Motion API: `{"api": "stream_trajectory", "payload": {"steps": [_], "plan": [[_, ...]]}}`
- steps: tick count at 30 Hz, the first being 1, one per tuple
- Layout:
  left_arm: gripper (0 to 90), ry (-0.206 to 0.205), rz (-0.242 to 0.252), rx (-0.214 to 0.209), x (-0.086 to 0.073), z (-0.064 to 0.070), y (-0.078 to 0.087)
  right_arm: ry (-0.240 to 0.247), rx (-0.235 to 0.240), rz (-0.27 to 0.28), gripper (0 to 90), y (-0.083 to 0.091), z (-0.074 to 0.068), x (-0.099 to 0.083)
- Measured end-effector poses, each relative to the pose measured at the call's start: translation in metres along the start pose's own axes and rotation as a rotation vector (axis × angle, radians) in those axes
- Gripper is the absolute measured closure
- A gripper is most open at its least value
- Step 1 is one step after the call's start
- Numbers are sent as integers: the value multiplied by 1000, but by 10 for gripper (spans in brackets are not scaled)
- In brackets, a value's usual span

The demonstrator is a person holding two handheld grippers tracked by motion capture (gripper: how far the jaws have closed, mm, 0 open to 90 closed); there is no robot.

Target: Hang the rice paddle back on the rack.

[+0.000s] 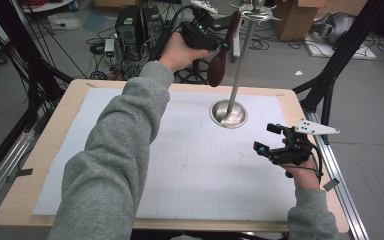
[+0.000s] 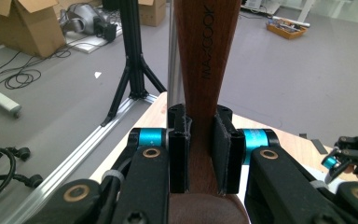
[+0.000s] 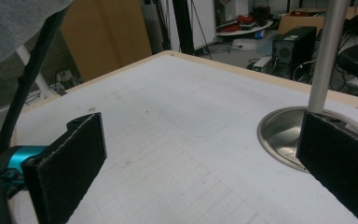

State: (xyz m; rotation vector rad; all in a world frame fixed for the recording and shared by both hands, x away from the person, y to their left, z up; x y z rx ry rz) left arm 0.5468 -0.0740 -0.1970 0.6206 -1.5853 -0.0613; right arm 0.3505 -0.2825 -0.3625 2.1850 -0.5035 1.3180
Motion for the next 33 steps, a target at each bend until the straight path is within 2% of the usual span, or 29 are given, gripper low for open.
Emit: {"api": "stream_trajectory", "payload": {"steps": [3, 6, 17, 20, 22, 25, 27, 33], "plan": [[776, 5, -2, -4, 0, 0, -2, -6, 0, 0, 3, 0, -1, 0], [774, 2, -7, 12, 0, 1, -4, -4, -2, -3, 3, -1, -1, 0], [772, -3, 9, 13, 0, 0, -8, -1, -1, -2, 3, -1, -1, 0], [761, 7, 16, 9, 0, 0, -8, 0, -2, -2, 3, -1, 0, 0], [740, 4, 17, 9, 0, -2, -7, -1, -2, -2, 3, -1, -1, 0], [697, 20, 51, -1, 1, -3, -5, 3, -3, 1, 3, 0, -1, 0], [660, 19, 51, 1, 1, -4, -2, 8, -4, 5, 2, 1, 0, 0], [493, -8, 63, 8, 1, -2, 7, 9, -6, 0, 3, 0, -2, 0]]}}
Point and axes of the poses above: each handheld gripper's, and its own axes: y roughly backward along the jaws, x roughly out of its top, z roughly to its right, the point moved 6 cm from there along -y, roughly forward along the jaws, and after that the axes turned 12 degrees about -y, right-handed, at the moved point
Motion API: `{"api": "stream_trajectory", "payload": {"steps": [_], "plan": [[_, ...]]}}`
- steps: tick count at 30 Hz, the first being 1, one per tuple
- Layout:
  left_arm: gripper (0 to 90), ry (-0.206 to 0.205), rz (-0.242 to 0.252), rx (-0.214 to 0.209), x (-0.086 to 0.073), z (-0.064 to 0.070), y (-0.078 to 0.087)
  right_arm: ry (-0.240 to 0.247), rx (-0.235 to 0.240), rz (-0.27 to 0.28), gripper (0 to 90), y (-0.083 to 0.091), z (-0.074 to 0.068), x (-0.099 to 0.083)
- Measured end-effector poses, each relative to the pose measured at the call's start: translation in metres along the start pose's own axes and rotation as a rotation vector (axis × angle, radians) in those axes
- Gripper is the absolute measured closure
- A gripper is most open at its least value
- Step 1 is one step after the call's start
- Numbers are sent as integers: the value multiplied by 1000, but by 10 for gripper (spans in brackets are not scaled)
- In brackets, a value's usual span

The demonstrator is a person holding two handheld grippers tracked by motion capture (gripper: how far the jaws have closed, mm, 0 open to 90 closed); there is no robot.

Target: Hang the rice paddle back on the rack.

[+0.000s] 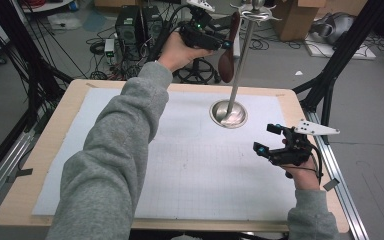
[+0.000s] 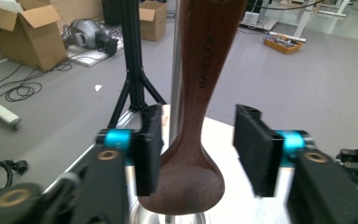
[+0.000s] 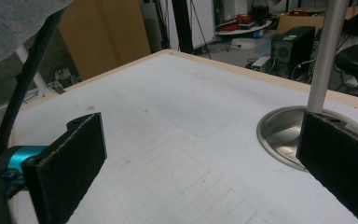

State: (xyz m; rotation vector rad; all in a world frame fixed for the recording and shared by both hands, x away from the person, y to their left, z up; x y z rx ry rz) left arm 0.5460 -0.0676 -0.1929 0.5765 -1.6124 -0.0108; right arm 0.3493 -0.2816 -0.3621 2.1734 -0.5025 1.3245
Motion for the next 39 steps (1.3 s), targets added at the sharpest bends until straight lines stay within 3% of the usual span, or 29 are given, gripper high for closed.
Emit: {"api": "stream_trajectory", "payload": {"steps": [2, 9, 14, 21, 23, 28, 39], "plan": [[444, -36, -7, -5, -1, 3, 3, 1, 0, -2, 3, -1, 0, 0], [294, -88, -29, -51, -3, 15, 9, -1, -4, -2, 3, 0, 1, 0], [206, -78, -52, -47, -6, 16, 13, -8, -5, 7, 3, 2, 0, 1], [199, -88, -84, -24, -10, 15, 23, -2, -3, 2, 3, 1, 0, 0], [199, -85, -60, -11, -11, 14, 28, 0, 0, 3, 3, 0, 0, 0], [188, -67, -86, 11, -26, 11, 39, 6, 1, 1, 3, -2, -1, 0], [151, -47, -73, 27, -55, 19, 71, 8, -4, -6, 3, -3, -1, 0]]}}
Point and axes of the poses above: each handheld gripper's, and its own axes: y roughly backward along the jaws, x roughly out of its top, z roughly to its right, the point moved 6 cm from there along -y, roughly forward along the jaws, and after that the axes turned 12 degrees about -y, right-handed, at the moved point
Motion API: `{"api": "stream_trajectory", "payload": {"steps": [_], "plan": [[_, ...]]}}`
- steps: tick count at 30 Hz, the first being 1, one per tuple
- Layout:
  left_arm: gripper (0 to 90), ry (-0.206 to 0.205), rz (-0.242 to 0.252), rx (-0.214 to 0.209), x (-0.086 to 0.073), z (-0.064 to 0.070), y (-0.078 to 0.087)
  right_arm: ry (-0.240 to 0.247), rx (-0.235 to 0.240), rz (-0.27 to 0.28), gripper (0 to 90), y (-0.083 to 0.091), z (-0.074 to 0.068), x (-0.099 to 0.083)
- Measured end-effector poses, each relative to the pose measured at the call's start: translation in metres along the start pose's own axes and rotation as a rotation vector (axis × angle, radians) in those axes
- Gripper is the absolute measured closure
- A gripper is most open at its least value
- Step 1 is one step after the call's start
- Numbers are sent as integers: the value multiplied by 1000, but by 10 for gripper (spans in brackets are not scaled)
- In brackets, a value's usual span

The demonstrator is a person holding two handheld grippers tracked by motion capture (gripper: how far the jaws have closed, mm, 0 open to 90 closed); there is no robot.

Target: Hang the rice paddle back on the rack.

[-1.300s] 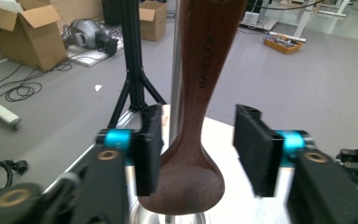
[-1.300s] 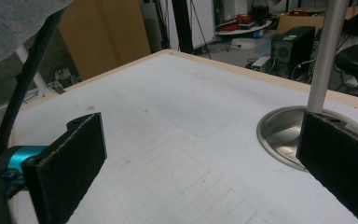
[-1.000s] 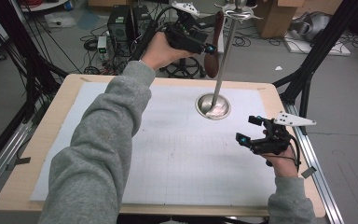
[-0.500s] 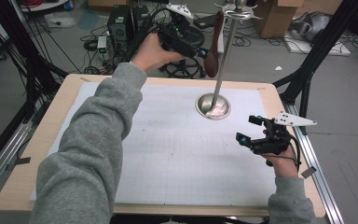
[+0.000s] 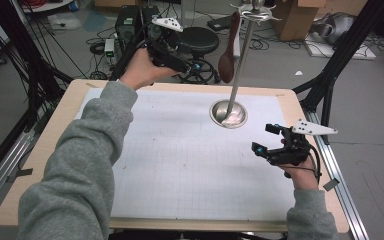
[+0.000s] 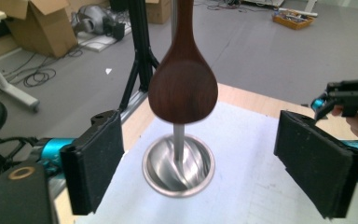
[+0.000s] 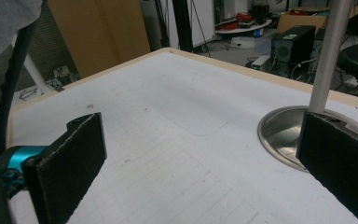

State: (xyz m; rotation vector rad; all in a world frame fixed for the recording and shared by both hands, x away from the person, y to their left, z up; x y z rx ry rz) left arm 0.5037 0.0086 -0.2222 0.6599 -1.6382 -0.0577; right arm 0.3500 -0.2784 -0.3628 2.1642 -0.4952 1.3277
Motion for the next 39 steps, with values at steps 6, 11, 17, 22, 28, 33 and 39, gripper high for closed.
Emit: {"api": "stream_trajectory", "payload": {"steps": [6, 11, 17, 22, 28, 33, 39], "plan": [[141, -8, -3, 14, -16, 10, 14, -6, -9, 3, 3, 0, 1, 0], [140, -17, 12, 31, -28, 17, 27, -1, -15, 15, 3, 1, 2, 2], [140, -2, 9, 55, -44, 24, 41, -6, -17, 32, 3, 3, 4, 4], [140, 12, 19, 71, -55, 28, 51, -6, -17, 42, 3, 3, 3, 6], [118, 22, 53, 96, -67, 34, 61, 1, -13, 49, 3, 3, 1, 9], [96, 23, 50, 124, -77, 36, 71, 10, -9, 48, 3, 1, -1, 9], [89, 22, 47, 141, -89, 41, 80, 15, -11, 43, 3, 1, -4, 10]]}}
Point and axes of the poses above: each handheld gripper's, and its own axes: y roughly backward along the jaws, x roughly out of its top, z roughly to its right, the point moved 6 cm from there along -y, roughly forward along the jaws, and after that the axes turned 12 degrees about -y, right-handed, at the moved point
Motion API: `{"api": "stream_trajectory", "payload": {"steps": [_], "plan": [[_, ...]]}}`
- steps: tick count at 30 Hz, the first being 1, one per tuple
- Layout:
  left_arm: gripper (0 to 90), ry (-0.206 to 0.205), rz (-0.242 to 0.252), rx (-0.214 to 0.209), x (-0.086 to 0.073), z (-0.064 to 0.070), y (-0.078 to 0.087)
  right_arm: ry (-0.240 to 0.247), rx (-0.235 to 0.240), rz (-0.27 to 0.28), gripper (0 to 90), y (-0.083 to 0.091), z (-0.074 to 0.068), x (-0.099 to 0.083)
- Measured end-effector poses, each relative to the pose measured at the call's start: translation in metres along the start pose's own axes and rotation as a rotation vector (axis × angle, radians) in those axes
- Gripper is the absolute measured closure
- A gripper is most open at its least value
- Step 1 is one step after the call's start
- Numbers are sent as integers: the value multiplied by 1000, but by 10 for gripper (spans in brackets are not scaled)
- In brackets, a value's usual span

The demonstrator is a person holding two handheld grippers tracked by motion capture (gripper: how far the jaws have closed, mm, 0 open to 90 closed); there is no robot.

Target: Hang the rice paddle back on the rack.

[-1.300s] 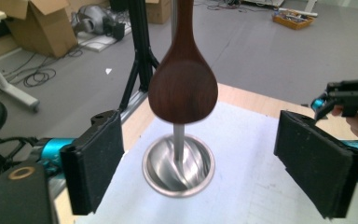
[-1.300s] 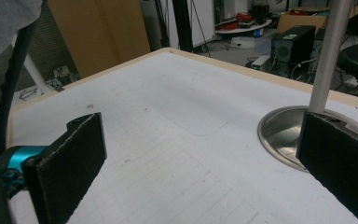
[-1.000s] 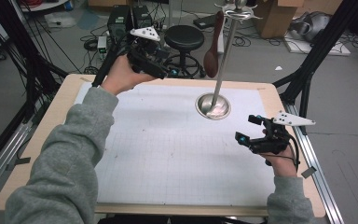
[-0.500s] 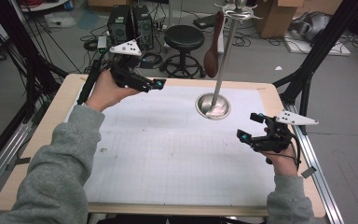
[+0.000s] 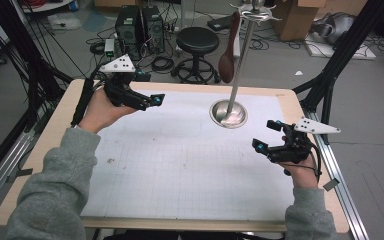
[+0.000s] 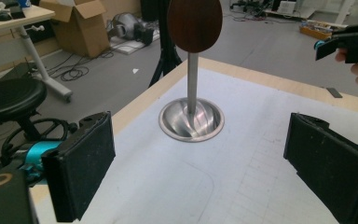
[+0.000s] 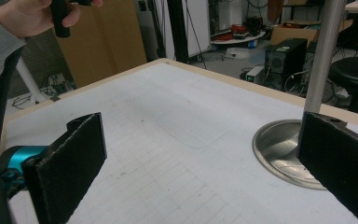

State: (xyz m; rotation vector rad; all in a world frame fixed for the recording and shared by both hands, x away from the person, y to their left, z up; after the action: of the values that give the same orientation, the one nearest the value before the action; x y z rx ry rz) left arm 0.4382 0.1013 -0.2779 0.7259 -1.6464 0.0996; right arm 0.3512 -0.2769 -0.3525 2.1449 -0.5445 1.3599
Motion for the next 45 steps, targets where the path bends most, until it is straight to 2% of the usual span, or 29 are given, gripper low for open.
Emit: {"api": "stream_trajectory", "payload": {"steps": [8, 13, 18, 32, 42, 45], "plan": [[85, 4, -2, 11, -17, 8, 12, 11, 1, -15, 2, -4, -3, 0], [85, 11, 1, 37, -29, 9, 25, 17, -4, -17, 3, -5, -3, -1], [85, 35, 22, 57, -42, 10, 36, 20, -9, -16, 3, -5, -4, 0], [85, 90, 41, 105, -76, 13, 60, 29, -9, -20, 3, -7, -5, 0], [85, 102, 47, 147, -93, 16, 72, 32, -10, -26, 3, -10, -6, -1], [85, 97, 31, 166, -99, 17, 74, 31, -11, -27, 3, -9, -5, -1]]}}
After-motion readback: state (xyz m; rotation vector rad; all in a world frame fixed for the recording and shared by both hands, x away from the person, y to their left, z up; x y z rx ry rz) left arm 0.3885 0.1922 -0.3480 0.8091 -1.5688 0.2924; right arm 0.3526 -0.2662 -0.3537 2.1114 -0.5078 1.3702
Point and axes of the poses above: each handheld gripper's, and its own axes: y roughly backward along the jaws, x roughly out of its top, z roughly to its right, the point moved 6 cm from there along -y, roughly forward along the jaws, and after that the axes turned 12 degrees about -y, right-handed, at the moved point
